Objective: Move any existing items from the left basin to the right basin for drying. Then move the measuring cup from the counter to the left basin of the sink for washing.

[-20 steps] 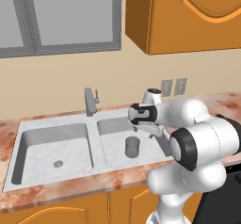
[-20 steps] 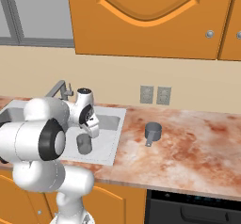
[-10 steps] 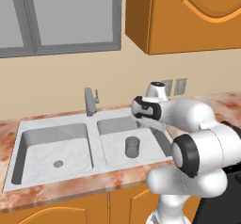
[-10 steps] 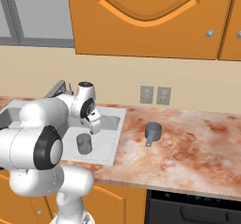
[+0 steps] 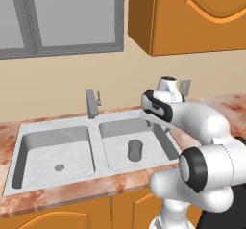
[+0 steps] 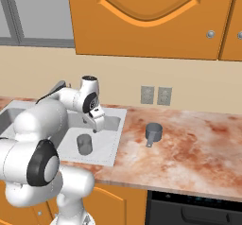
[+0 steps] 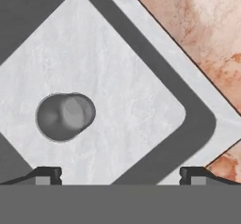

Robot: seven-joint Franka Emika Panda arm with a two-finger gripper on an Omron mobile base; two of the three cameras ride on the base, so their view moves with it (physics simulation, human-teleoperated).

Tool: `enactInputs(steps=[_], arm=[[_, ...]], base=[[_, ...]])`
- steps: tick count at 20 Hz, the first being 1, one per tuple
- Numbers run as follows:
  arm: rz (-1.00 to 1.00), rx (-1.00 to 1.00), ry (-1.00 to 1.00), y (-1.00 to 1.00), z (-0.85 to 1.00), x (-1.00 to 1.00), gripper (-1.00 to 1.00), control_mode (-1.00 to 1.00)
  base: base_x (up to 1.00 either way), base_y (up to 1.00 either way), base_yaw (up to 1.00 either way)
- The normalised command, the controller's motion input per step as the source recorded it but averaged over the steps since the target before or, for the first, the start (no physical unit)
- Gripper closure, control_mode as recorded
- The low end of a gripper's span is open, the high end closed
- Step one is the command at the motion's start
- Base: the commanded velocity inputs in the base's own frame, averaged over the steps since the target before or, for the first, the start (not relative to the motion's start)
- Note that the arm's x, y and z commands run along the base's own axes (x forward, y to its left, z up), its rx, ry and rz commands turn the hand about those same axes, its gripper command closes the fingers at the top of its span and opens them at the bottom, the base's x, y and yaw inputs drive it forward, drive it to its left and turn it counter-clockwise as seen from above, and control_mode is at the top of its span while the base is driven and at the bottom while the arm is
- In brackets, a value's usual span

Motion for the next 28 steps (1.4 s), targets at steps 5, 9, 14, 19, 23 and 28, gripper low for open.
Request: enactInputs(steps=[5, 9, 14, 19, 23, 28], arm=[[0.04, 0.0, 0.01, -0.22, 0.25, -0.34, -1.0, -1.0], [0.06, -0.01, 0.0, -0.17, 0.27, -0.28, -1.0, -1.0], [0.09, -0.01, 0.0, -0.25, 0.21, -0.3, -1.0, -1.0], [0.07, -0.02, 0.0, -0.25, 0.29, -0.26, -1.0, -1.0], [0.06, -0.01, 0.0, -0.29, 0.24, -0.18, -1.0, -1.0], [0.05, 0.0, 0.0, -0.36, 0.18, -0.12, -1.0, -1.0]], base=[[0.0, 0.0, 0.0], [0.0, 0.0, 0.0], [0.0, 0.0, 0.0], [0.0, 0.0, 0.0], [0.0, 0.0, 0.0], [0.0, 0.0, 0.0]])
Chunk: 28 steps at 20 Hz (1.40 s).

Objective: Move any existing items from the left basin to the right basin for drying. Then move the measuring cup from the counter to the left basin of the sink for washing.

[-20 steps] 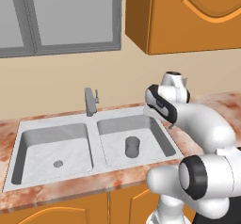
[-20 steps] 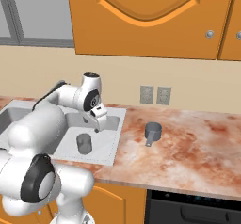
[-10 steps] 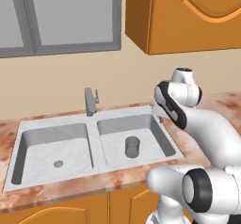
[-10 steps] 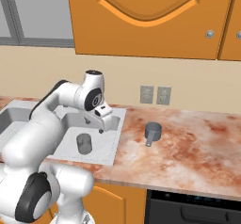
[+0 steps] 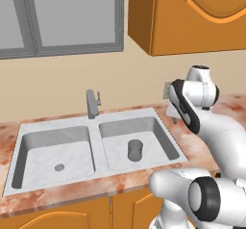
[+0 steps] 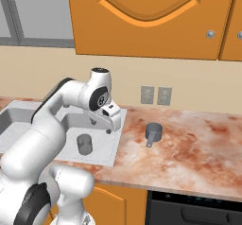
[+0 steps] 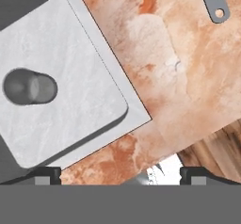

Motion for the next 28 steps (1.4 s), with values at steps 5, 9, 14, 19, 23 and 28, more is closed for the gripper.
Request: enactInputs(steps=[5, 9, 14, 19, 23, 28], arm=[[0.06, 0.0, 0.0, -0.42, 0.06, -0.09, -1.0, -1.0], [0.08, 0.0, 0.0, -0.49, 0.0, -0.07, -1.0, -1.0], [0.07, 0.0, 0.0, -0.5, 0.0, -0.04, -1.0, -1.0], [0.09, 0.0, 0.0, -0.47, 0.0, 0.0, -1.0, -1.0], [0.09, 0.0, 0.0, -0.37, 0.0, 0.0, -1.0, -1.0], [0.11, 0.0, 0.0, -0.33, 0.0, 0.0, -1.0, -1.0]], base=[[0.0, 0.0, 0.0], [0.0, 0.0, 0.0], [0.0, 0.0, 0.0], [0.0, 0.0, 0.0], [0.0, 0.0, 0.0], [0.0, 0.0, 0.0]])
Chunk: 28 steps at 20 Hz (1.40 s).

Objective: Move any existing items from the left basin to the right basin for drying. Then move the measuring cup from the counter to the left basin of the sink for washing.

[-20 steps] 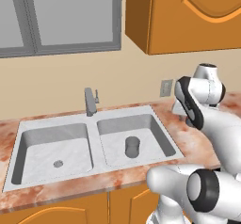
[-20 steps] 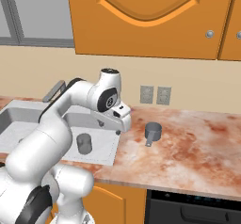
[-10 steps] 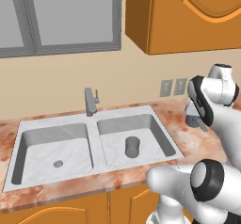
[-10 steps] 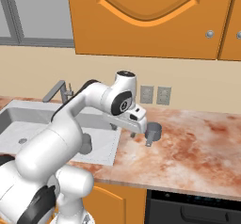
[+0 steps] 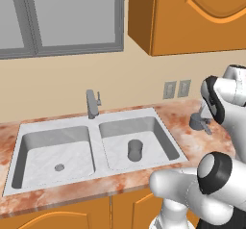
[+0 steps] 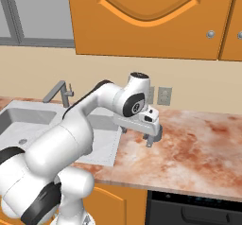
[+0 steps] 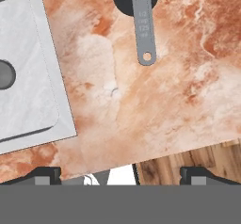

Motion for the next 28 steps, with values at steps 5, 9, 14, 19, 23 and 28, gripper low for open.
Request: enactInputs(steps=[5, 9, 14, 19, 23, 28], arm=[[0.12, 0.0, 0.0, -0.25, -0.06, 0.02, -1.0, -1.0], [0.13, 0.0, 0.02, -0.13, -0.17, 0.16, -1.0, -1.0], [0.13, 0.0, 0.04, -0.04, -0.21, 0.23, -1.0, -1.0], [0.12, 0.01, 0.06, -0.01, -0.23, 0.24, -1.0, -1.0], [0.09, 0.0, 0.05, 0.0, -0.22, 0.25, -1.0, -1.0], [0.05, 0.0, 0.04, -0.01, -0.18, 0.23, -1.0, -1.0]], base=[[0.0, 0.0, 0.0], [0.0, 0.0, 0.0], [0.0, 0.0, 0.0], [0.0, 0.0, 0.0], [0.0, 0.0, 0.0], [0.0, 0.0, 0.0]])
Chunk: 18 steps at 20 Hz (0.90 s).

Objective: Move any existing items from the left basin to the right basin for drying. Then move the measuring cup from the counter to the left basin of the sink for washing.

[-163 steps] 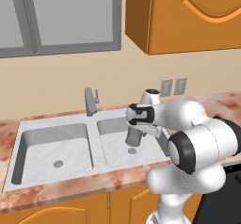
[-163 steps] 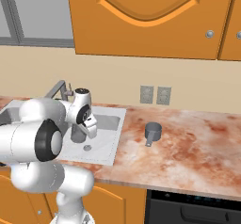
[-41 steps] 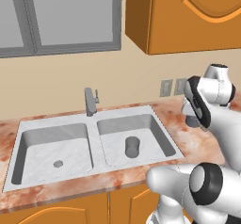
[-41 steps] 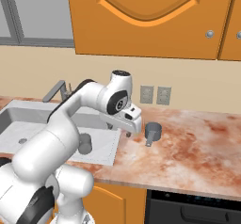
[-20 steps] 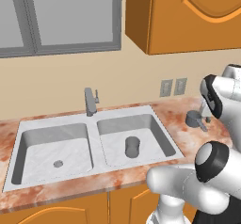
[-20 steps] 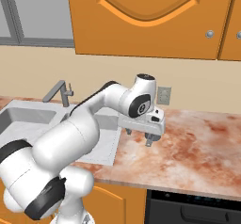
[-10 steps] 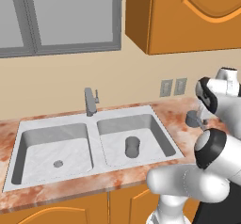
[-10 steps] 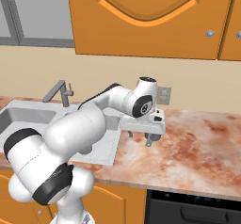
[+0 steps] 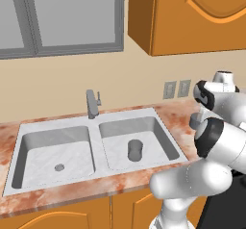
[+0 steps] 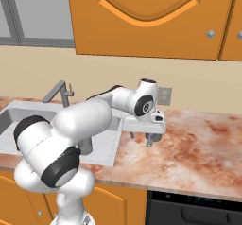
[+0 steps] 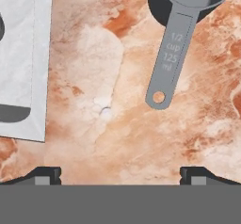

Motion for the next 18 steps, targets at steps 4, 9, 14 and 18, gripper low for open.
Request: enactInputs(steps=[4, 9, 14, 18], arm=[[0.02, 0.0, 0.02, -0.07, -0.13, 0.25, -1.0, -1.0], [0.0, 0.0, 0.02, -0.08, -0.08, 0.19, -1.0, -1.0], [0.0, 0.0, 0.01, -0.03, -0.07, 0.1, -1.0, -1.0], [0.0, 0.0, 0.01, 0.0, -0.09, 0.08, -1.0, -1.0]], base=[[0.0, 0.0, 0.0], [0.0, 0.0, 0.0], [0.0, 0.0, 0.0], [0.0, 0.0, 0.0]])
